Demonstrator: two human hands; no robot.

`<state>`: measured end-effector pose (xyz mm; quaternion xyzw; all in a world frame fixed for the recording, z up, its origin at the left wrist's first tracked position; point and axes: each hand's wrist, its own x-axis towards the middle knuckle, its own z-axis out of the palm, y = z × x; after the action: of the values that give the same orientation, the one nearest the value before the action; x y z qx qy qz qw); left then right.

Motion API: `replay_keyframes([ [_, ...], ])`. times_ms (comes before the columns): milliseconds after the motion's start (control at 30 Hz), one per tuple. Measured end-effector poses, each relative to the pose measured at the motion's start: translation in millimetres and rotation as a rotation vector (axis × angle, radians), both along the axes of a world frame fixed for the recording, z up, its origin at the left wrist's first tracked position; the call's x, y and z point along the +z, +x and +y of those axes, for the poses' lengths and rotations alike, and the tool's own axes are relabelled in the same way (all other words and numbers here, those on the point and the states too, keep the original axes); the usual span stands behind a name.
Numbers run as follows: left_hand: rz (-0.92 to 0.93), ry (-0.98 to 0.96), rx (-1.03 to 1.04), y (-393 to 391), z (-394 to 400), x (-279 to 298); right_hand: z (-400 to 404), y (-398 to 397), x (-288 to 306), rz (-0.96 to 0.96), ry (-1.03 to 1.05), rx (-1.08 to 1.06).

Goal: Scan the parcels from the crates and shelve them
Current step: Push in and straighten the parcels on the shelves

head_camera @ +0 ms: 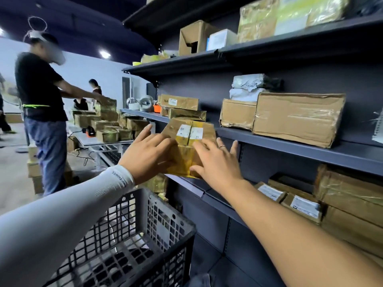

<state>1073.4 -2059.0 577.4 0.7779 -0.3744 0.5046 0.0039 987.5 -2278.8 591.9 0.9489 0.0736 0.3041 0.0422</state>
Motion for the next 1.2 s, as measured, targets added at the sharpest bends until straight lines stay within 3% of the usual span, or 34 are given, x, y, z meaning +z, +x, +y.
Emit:
replay_keyframes([
  [300, -0.19, -0.159, 0.128, -21.0, 5.6, 27.4, 2.2, -14.9, 44.2, -0.209, -0.19, -0.032],
  [433, -0.209, -0.228, 0.098, -27.9, -24.9, 48.8, -17.6, -31.9, 74.2, -0.289, -0.239, -0.106],
  [833, -0.244, -0.293, -0.158, -54.6, -135.8, 103.0, -97.8, -112.2, 134.4, -0.296, -0.336, -0.381],
  [1200, -0.217, -0.324, -0.231, -75.2, -121.7, 113.0, -85.4, -137.7, 147.5, -0.339, -0.347, -0.352],
])
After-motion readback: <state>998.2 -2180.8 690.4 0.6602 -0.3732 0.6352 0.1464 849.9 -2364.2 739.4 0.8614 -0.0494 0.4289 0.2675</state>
